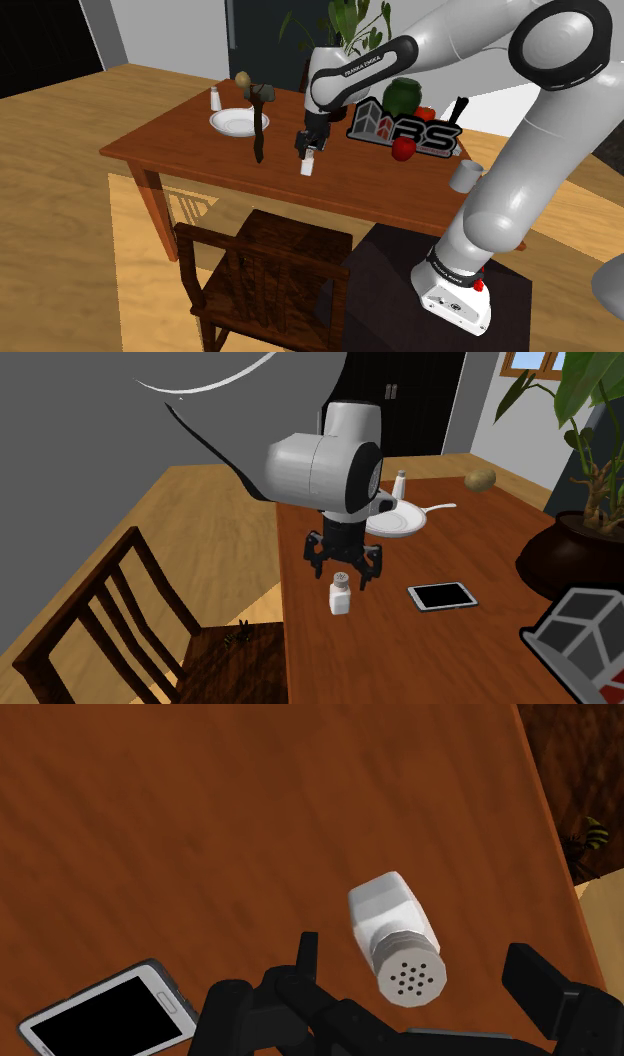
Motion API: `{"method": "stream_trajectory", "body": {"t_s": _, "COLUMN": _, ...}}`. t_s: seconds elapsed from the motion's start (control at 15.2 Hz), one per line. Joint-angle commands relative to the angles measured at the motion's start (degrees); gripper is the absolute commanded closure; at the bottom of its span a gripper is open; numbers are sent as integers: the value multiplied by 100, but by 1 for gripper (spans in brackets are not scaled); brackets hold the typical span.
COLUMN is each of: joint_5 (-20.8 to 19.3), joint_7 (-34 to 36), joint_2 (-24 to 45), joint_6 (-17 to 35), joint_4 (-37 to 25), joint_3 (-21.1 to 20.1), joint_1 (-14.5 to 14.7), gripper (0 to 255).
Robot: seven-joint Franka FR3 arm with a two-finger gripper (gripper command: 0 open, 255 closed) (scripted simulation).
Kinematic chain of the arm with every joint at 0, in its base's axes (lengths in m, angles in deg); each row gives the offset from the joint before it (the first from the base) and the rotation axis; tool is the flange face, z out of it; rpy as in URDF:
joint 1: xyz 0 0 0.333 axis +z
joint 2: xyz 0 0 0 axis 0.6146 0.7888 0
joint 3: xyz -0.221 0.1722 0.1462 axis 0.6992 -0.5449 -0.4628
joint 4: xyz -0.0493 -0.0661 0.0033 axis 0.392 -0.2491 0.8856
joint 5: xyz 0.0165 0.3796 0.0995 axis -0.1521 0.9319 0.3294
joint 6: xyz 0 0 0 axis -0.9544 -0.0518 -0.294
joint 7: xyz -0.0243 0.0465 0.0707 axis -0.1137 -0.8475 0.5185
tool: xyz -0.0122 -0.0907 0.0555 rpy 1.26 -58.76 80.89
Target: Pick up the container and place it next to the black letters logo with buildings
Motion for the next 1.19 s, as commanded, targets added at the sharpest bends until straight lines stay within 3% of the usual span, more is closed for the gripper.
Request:
{"method": "stream_trajectory", "body": {"t_s": 0.0, "joint_5": 0, "joint_7": 0, "joint_2": 2, "joint_6": 3, "joint_4": 1, "joint_3": 0, "joint_1": 0, "gripper": 0}}
{"method": "stream_trajectory", "body": {"t_s": 0.07, "joint_5": 0, "joint_7": 0, "joint_2": 2, "joint_6": 3, "joint_4": 1, "joint_3": 0, "joint_1": 0, "gripper": 0}}
{"method": "stream_trajectory", "body": {"t_s": 0.13, "joint_5": 0, "joint_7": 0, "joint_2": 2, "joint_6": 4, "joint_4": 1, "joint_3": 0, "joint_1": 0, "gripper": 255}}
{"method": "stream_trajectory", "body": {"t_s": 0.73, "joint_5": 0, "joint_7": 1, "joint_2": 2, "joint_6": 3, "joint_4": 1, "joint_3": 0, "joint_1": 0, "gripper": 255}}
{"method": "stream_trajectory", "body": {"t_s": 1.12, "joint_5": -7, "joint_7": 8, "joint_2": -228, "joint_6": -454, "joint_4": -226, "joint_3": 0, "joint_1": 0, "gripper": 255}}
